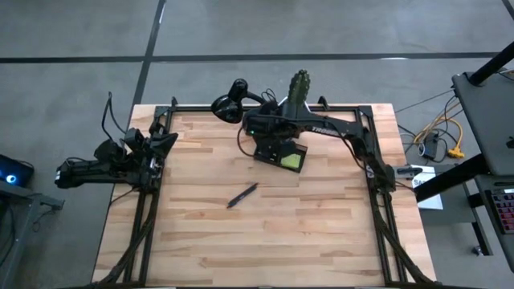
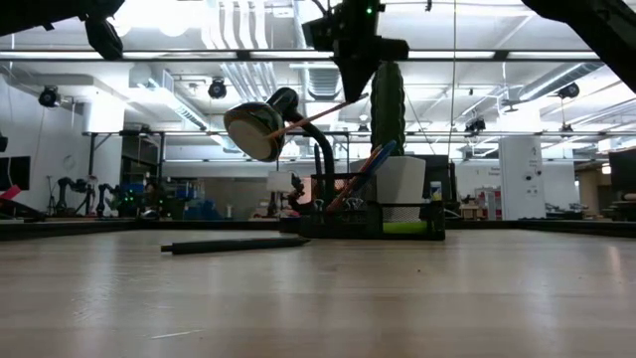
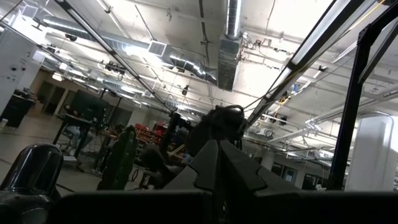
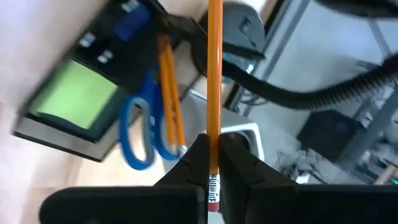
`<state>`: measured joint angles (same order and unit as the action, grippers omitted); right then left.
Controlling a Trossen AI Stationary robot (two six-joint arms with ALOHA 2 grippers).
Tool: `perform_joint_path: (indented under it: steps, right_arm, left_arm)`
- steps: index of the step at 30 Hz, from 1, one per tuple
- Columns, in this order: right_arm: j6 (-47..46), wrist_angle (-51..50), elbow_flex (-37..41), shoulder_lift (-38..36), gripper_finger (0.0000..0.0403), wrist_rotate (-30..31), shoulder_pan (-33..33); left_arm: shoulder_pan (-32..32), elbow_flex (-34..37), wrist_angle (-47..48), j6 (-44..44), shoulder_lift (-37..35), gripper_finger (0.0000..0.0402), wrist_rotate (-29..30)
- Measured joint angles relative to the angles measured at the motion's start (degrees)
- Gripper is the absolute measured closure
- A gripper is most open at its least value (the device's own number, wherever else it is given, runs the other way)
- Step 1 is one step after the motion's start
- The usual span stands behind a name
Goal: Pick and place office supplies into organizer
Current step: Put the orange pencil into the black desk organizer
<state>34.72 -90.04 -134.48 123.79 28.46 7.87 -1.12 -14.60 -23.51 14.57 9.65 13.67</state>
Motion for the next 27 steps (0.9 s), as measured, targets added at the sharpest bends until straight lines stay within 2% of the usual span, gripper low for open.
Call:
perform_joint_path:
  steps: [9,17,21,27]
  right_arm:
    - [1.79,0.0,0.01,-0.76,0.0394,6.3,2.96]
    - [1.77,-0.02,2.24,-5.07,0.0394,5.94,5.95]
    - [1.12,0.08,7.5,-10.53,0.0394,4.35,6.74]
    - [1.26,0.01,21.49,-19.66,0.0394,3.18,5.76]
  left_arm:
    - [0.01,0.0,0.0,0.0,0.0,0.0402,0.0]
    - [0.01,0.01,0.0,0.0,0.0,0.0402,0.0]
    - [0.0,0.01,0.0,0.0,0.0,0.0402,0.0]
    - [-0.01,0.01,0.0,0.0,0.0,0.0402,0.02]
